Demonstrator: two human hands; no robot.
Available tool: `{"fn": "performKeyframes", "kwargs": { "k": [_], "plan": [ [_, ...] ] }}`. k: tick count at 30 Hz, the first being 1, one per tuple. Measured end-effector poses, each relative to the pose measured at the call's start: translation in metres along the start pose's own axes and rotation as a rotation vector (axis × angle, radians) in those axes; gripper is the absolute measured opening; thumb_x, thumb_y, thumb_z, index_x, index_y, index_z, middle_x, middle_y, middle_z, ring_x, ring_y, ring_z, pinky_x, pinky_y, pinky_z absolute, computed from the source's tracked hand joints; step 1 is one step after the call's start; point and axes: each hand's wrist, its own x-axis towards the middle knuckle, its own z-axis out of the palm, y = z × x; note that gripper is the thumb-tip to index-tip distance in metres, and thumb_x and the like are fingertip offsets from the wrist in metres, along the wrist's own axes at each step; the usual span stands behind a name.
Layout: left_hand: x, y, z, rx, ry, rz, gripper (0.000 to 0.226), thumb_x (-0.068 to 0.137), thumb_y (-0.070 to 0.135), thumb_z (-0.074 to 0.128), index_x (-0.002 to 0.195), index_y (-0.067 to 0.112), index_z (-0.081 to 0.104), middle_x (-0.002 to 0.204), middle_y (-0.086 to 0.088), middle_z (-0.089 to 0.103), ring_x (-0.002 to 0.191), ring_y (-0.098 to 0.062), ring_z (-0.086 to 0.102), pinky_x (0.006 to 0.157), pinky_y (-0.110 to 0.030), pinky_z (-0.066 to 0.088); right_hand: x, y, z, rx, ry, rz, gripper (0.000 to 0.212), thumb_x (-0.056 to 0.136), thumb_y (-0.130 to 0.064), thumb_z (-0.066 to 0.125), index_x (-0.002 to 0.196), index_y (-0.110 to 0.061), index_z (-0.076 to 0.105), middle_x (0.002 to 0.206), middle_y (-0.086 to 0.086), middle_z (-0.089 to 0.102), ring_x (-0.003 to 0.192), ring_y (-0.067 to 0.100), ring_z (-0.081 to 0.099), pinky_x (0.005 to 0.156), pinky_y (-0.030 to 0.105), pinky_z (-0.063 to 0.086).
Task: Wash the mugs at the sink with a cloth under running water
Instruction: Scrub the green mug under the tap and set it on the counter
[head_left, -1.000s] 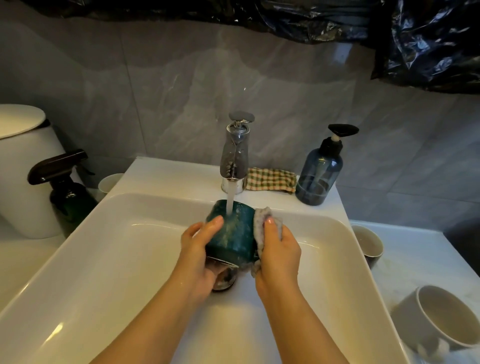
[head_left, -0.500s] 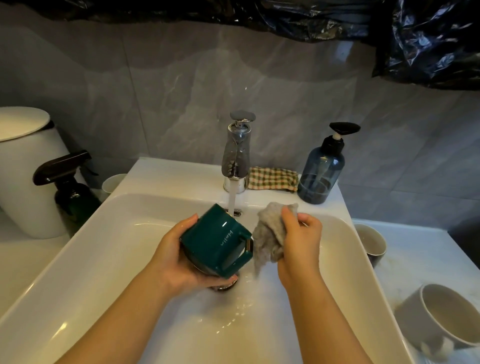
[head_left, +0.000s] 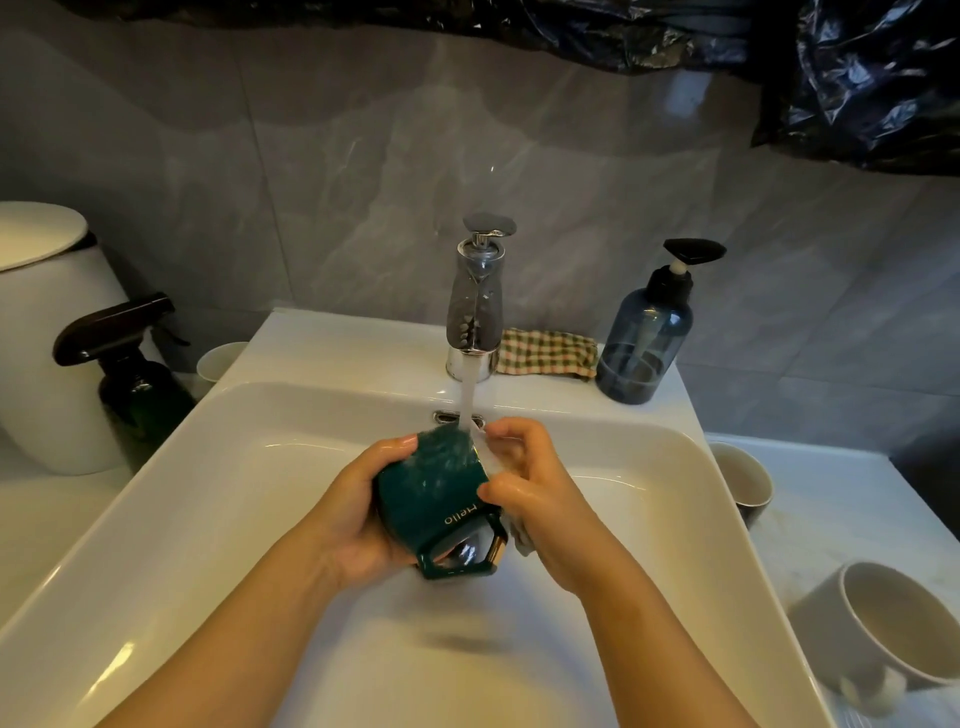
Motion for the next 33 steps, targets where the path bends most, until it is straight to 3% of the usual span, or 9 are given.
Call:
{"fn": "performKeyframes", "kwargs": {
  "k": [3, 6, 9, 11, 17, 21, 26, 30, 33],
  "plan": [
    [0.001, -0.001, 0.003, 0.003, 0.037, 0.010, 0.031, 0.066, 0.031, 0.061, 0.085, 0.008, 0.069, 0.080, -0.017, 0.069, 0.067, -0.031, 0.068, 0.070, -0.038, 0.054, 0.001, -0.002, -0.004, -0.057, 0.085, 0.009, 0.027, 0.089, -0.005, 0.054, 0.095, -0.025, 0.039, 0.098, 0.004, 0.049, 0.053, 0.009, 0.041, 0.043, 0.019, 0.034],
    [0.002, 0.001, 0.008, -0.004, 0.108, 0.000, 0.033, 0.066, 0.035, 0.063, 0.085, 0.008, 0.068, 0.075, -0.016, 0.069, 0.067, -0.031, 0.065, 0.065, -0.037, 0.053, 0.002, 0.000, -0.008, -0.160, -0.095, -0.034, 0.025, 0.085, -0.001, 0.058, 0.094, -0.023, 0.050, 0.092, -0.001, 0.057, 0.075, 0.009, 0.058, 0.062, 0.015, 0.049],
    [0.005, 0.005, 0.013, 0.044, 0.165, -0.087, 0.037, 0.073, 0.042, 0.062, 0.088, 0.009, 0.067, 0.078, -0.016, 0.068, 0.075, -0.033, 0.062, 0.068, -0.040, 0.051, 0.004, 0.011, -0.011, -0.542, -0.210, -0.150, 0.024, 0.082, -0.023, 0.065, 0.102, -0.032, 0.056, 0.107, -0.008, 0.060, 0.104, 0.011, 0.056, 0.088, 0.025, 0.051],
    [0.007, 0.008, 0.014, 0.091, 0.178, -0.104, 0.038, 0.075, 0.045, 0.060, 0.088, 0.010, 0.066, 0.078, -0.016, 0.067, 0.077, -0.032, 0.061, 0.069, -0.040, 0.050, 0.008, 0.018, -0.015, -0.741, -0.065, -0.318, 0.036, 0.075, -0.040, 0.063, 0.110, -0.032, 0.060, 0.115, -0.015, 0.049, 0.112, 0.004, 0.042, 0.098, 0.026, 0.040],
    [0.006, 0.007, 0.010, 0.088, 0.206, -0.094, 0.040, 0.070, 0.046, 0.059, 0.086, 0.010, 0.065, 0.069, -0.015, 0.067, 0.073, -0.031, 0.059, 0.061, -0.037, 0.051, 0.007, 0.015, -0.018, -1.008, -0.054, -0.255, 0.067, 0.069, -0.069, 0.042, 0.129, -0.039, 0.047, 0.113, -0.016, 0.043, 0.106, 0.004, 0.026, 0.095, 0.027, 0.027],
    [0.004, 0.002, 0.009, 0.081, 0.229, -0.085, 0.041, 0.073, 0.047, 0.059, 0.083, 0.008, 0.067, 0.070, -0.016, 0.068, 0.075, -0.033, 0.061, 0.074, -0.042, 0.050, 0.007, 0.019, -0.004, -0.740, -0.146, -0.120, 0.056, 0.076, -0.056, 0.059, 0.125, -0.036, 0.042, 0.119, -0.010, 0.055, 0.112, 0.010, 0.047, 0.094, 0.030, 0.046],
    [0.000, 0.001, 0.017, 0.154, 0.213, -0.035, 0.032, 0.072, 0.037, 0.063, 0.083, 0.008, 0.068, 0.066, -0.014, 0.069, 0.069, -0.029, 0.064, 0.060, -0.034, 0.052, 0.002, 0.013, 0.000, -0.491, -0.346, -0.044, 0.029, 0.083, -0.019, 0.067, 0.108, -0.027, 0.056, 0.106, 0.002, 0.063, 0.101, 0.016, 0.061, 0.091, 0.034, 0.053],
    [-0.001, 0.005, 0.015, 0.170, 0.157, -0.014, 0.034, 0.066, 0.040, 0.063, 0.076, 0.008, 0.069, 0.069, -0.014, 0.068, 0.065, -0.029, 0.064, 0.061, -0.035, 0.051, 0.005, 0.016, -0.004, -0.798, -0.277, -0.325, 0.031, 0.082, -0.037, 0.065, 0.111, -0.035, 0.056, 0.115, -0.010, 0.056, 0.110, 0.010, 0.046, 0.095, 0.026, 0.045],
    [-0.003, -0.001, 0.017, 0.209, 0.123, -0.080, 0.040, 0.073, 0.044, 0.059, 0.070, 0.008, 0.074, 0.075, -0.017, 0.069, 0.064, -0.030, 0.067, 0.063, -0.037, 0.053, 0.003, 0.015, -0.003, -0.723, -0.174, -0.228, 0.020, 0.093, -0.044, 0.049, 0.109, -0.036, 0.057, 0.112, -0.007, 0.057, 0.104, 0.007, 0.050, 0.092, 0.026, 0.047]
  ]
}}
